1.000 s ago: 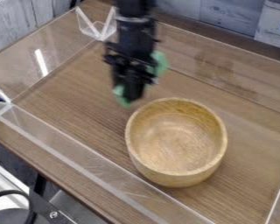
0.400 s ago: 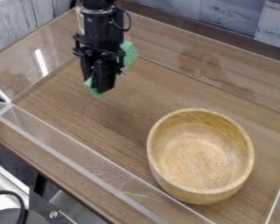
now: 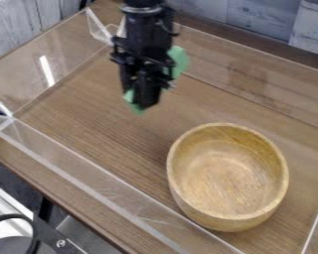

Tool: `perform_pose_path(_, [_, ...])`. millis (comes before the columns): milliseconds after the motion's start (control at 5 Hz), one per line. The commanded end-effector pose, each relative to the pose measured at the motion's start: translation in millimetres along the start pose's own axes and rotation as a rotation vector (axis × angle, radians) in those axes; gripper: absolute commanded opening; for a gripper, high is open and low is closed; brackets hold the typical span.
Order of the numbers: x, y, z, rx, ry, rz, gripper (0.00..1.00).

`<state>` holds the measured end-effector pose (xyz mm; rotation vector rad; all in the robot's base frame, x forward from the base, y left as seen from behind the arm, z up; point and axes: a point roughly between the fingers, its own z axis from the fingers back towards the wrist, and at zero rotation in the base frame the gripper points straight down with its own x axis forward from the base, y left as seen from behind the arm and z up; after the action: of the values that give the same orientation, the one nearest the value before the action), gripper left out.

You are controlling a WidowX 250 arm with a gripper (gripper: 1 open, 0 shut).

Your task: Put the green block in the brown bowl

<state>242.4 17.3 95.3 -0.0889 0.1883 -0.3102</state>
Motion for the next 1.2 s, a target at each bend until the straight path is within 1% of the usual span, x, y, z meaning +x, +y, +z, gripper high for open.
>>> perform_pose_path(0, [13.4,-38,8.7,0.018,-0.048,-0.057,0.0])
perform_pose_path(200, [27.1,-80,-1.3,0.02,-0.037,-0.109,0.0])
perform_pose_path(400, [35.0,-114,-15.3,0.017,-0.023,-0.135,0.0])
perform_pose_path(600, [34.3,-134,-31.1,0.014,-0.003,-0.153,0.0])
perform_pose_path(800, [34.7,-134,-44.5,0.003,0.023,-0.152,0.0])
perform_pose_path(1000, [35.5,-126,-55.2,-0.006,0.043,-0.132,0.0])
